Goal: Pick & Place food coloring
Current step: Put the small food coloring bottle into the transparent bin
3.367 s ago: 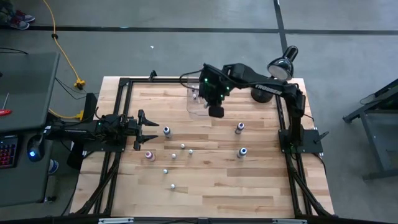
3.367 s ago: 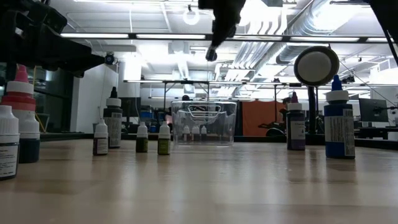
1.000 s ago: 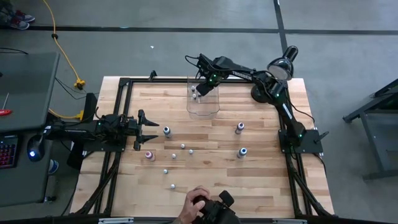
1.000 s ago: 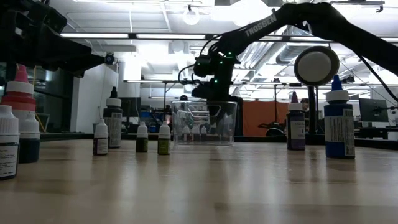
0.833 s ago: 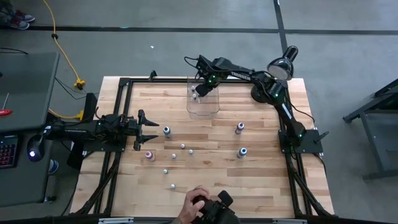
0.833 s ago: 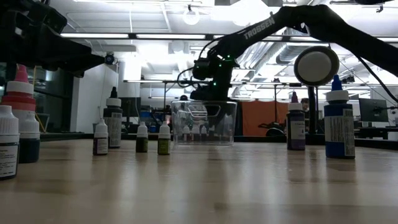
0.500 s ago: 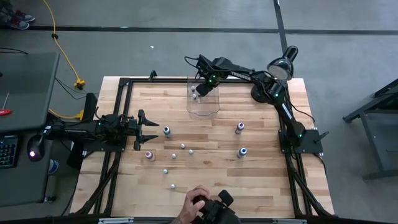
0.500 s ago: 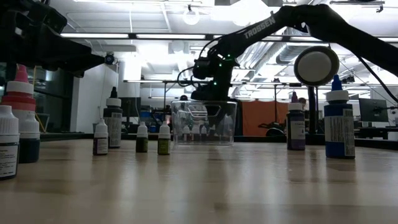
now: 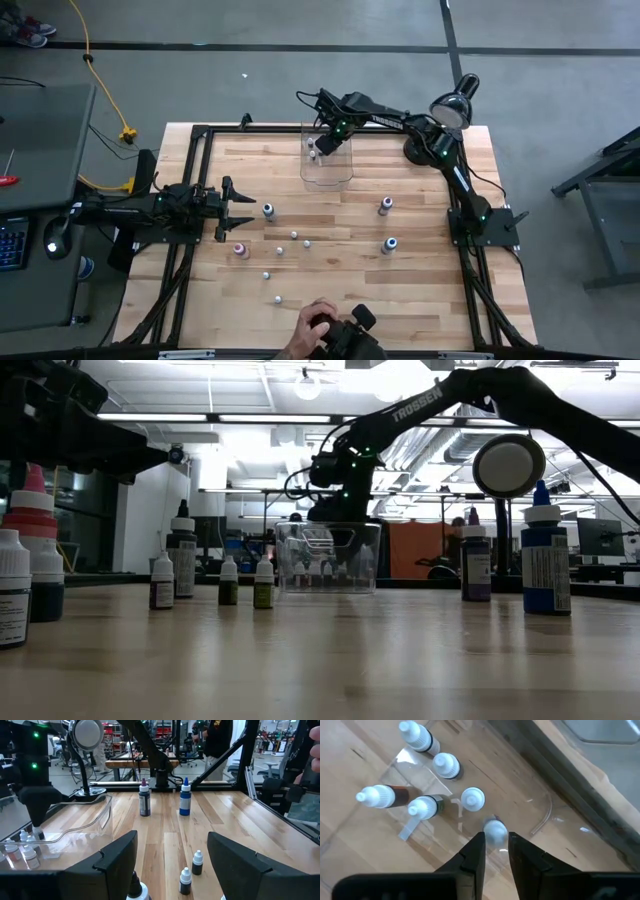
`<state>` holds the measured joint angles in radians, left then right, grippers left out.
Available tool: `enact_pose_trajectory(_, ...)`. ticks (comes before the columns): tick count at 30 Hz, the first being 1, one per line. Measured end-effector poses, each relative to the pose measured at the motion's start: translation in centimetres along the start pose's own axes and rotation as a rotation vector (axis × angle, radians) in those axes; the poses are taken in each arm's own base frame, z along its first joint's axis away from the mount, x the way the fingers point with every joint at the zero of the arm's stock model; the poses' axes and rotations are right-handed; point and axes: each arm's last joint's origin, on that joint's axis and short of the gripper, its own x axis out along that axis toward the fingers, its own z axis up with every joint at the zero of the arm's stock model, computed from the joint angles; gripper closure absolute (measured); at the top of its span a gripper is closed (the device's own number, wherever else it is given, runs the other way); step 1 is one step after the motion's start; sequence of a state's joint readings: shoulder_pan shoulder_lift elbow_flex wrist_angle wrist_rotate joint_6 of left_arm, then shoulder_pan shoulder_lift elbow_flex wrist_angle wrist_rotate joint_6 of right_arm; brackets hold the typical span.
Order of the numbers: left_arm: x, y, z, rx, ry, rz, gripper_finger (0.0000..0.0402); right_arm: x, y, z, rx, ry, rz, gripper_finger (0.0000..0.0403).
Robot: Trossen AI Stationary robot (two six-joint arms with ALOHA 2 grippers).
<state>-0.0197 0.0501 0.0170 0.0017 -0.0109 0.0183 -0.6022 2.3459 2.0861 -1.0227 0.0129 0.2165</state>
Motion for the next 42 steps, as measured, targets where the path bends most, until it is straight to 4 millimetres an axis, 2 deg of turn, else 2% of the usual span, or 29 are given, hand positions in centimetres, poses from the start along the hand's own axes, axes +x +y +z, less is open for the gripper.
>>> enact_pose_trajectory(12,0.0,0.0,0.0,0.0,-0.001,0.0,0.0163,-0.4,-0.2,0.1,0.002,-0.028,-0.066,0.0299)
enact_pose_trajectory(14,0.0,0.0,0.0,0.0,0.0,0.0,0.0163,-1.4,-0.2,0.4,-0.004,-0.066,-0.075,0.0293)
enact_pose_trajectory(22,0.0,0.0,0.0,0.0,0.0,0.0,0.0163,-7.5,0.6,0.6,-0.071,-0.227,-0.027,0.0284)
enact_pose_trajectory(28,0.0,0.0,0.0,0.0,-0.001,0.0,0.0163,-12.7,4.0,-1.0,-0.241,-0.305,0.149,0.0283)
enact_pose_trajectory(33,0.0,0.0,0.0,0.0,-0.001,0.0,0.0163,-16.7,8.4,-3.7,-0.477,-0.346,0.319,0.0284)
enact_pose_trajectory(38,0.0,0.0,0.0,0.0,0.0,0.0,0.0163,-17.8,13.1,-7.5,-0.764,-0.269,0.405,0.0284)
enact_pose_trajectory(42,0.0,0.0,0.0,0.0,0.0,0.0,0.0163,-18.5,15.5,-9.9,-0.889,-0.233,0.424,0.0284)
